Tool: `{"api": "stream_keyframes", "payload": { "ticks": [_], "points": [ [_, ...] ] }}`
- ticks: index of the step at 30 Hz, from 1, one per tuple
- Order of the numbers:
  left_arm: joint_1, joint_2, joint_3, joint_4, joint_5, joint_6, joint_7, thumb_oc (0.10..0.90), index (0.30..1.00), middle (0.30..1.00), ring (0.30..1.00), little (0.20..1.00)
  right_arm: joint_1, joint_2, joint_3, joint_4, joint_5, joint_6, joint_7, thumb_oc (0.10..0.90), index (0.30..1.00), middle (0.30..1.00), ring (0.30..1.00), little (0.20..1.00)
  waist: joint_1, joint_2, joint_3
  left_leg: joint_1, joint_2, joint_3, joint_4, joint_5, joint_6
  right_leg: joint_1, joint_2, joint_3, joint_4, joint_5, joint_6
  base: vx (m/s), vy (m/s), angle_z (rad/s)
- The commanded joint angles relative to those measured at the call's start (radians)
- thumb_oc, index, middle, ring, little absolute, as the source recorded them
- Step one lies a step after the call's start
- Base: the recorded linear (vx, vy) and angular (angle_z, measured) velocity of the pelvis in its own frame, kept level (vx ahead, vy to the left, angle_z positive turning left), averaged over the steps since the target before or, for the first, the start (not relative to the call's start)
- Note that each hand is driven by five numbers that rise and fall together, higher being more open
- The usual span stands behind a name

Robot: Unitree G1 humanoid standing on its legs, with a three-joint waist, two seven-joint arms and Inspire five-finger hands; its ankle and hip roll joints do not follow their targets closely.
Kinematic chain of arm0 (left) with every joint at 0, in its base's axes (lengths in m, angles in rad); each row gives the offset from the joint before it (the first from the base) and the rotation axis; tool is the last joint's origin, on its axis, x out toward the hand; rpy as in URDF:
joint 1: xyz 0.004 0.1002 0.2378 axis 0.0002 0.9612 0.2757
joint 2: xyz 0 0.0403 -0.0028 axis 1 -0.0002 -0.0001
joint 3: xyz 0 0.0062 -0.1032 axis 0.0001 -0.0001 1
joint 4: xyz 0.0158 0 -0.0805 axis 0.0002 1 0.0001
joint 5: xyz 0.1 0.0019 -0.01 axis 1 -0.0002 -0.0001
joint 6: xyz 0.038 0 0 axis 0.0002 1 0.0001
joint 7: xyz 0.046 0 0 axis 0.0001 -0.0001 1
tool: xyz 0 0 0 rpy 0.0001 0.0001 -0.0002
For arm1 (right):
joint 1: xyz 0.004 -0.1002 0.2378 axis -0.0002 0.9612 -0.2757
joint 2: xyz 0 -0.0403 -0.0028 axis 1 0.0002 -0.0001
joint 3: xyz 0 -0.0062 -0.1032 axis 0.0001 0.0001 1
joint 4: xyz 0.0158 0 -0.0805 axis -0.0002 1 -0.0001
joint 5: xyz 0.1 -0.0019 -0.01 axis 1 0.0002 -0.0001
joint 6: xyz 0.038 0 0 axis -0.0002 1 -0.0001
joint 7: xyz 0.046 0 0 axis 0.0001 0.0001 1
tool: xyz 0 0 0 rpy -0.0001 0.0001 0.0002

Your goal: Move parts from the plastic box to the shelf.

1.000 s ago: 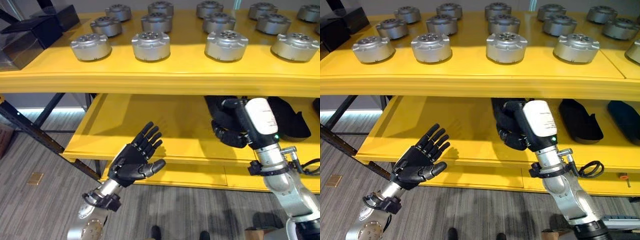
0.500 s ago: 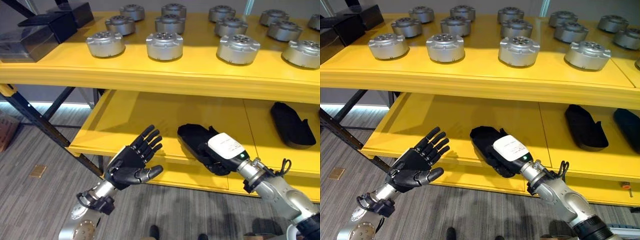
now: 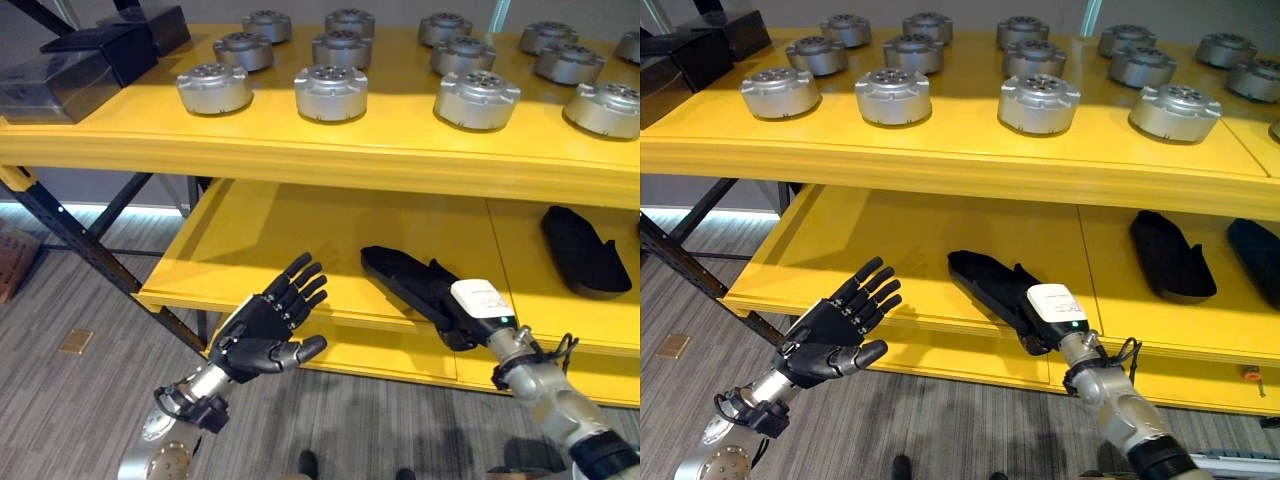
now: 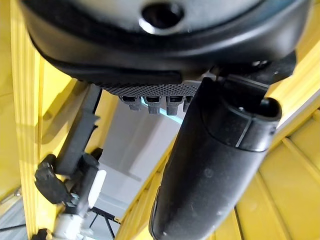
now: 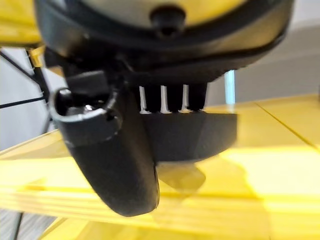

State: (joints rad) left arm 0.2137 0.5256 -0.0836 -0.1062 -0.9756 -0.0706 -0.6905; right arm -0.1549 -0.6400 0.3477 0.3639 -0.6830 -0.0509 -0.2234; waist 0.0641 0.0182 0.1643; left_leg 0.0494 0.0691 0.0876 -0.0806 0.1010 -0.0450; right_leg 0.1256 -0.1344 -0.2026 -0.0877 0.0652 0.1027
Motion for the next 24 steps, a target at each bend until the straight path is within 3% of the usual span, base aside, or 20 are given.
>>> {"api": "stream_keyframes", "payload": {
  "ticks": [1, 8, 15, 19, 24],
  "points": [
    [-0.108, 0.009, 0.005, -0.071, -0.038, -0.037, -0.073, 0.9, 1.0, 1.0, 1.0, 1.0, -0.207, -0.054, 0.013, -0.002, 0.059, 0.04, -0.097, 0.4, 0.3, 0.3, 0.3, 0.3, 0.024, -0.01, -0.016, 0.012, 0.006, 0.006, 0.026, -0.103, 0.014, -0.06, -0.002, 0.029, 0.044, -0.034, 0.0, -0.21, -0.023, -0.01],
    [-0.229, 0.018, -0.032, -0.063, -0.075, -0.048, -0.047, 0.9, 1.0, 1.0, 1.0, 1.0, -0.474, -0.059, 0.074, 0.172, 0.128, 0.09, -0.122, 0.4, 0.3, 0.3, 0.3, 0.3, 0.037, 0.04, 0.084, -0.087, -0.006, -0.019, 0.054, -0.089, 0.011, -0.153, -0.002, 0.033, 0.079, -0.041, -0.017, -0.17, -0.022, 0.02],
    [-0.232, 0.011, -0.043, -0.08, -0.081, -0.032, -0.038, 0.9, 1.0, 1.0, 1.0, 1.0, -0.535, -0.046, 0.072, 0.277, 0.208, 0.142, -0.172, 0.4, 0.3, 0.3, 0.3, 0.3, 0.047, 0.063, 0.108, -0.099, -0.012, -0.026, 0.054, -0.079, 0.009, -0.165, -0.007, 0.025, 0.085, -0.039, -0.023, -0.01, -0.003, 0.0],
    [-0.224, 0.004, -0.045, -0.094, -0.08, -0.016, -0.036, 0.9, 1.0, 1.0, 1.0, 1.0, -0.557, -0.009, 0.024, 0.328, 0.338, 0.174, -0.208, 0.4, 0.3, 0.3, 0.3, 0.3, 0.054, 0.076, 0.114, -0.095, -0.015, -0.03, 0.051, -0.078, 0.007, -0.162, -0.012, 0.019, 0.089, -0.04, -0.026, 0.02, 0.001, 0.01],
    [-0.216, -0.01, -0.047, -0.104, -0.074, 0.0, -0.031, 0.9, 1.0, 1.0, 1.0, 1.0, -0.567, 0.013, -0.027, 0.36, 0.385, 0.2, -0.25, 0.4, 0.3, 0.3, 0.3, 0.3, 0.056, 0.087, 0.113, -0.085, -0.017, -0.031, 0.051, -0.078, 0.005, -0.157, -0.016, 0.015, 0.098, -0.044, -0.029, 0.06, 0.008, 0.06]
  ]
}}
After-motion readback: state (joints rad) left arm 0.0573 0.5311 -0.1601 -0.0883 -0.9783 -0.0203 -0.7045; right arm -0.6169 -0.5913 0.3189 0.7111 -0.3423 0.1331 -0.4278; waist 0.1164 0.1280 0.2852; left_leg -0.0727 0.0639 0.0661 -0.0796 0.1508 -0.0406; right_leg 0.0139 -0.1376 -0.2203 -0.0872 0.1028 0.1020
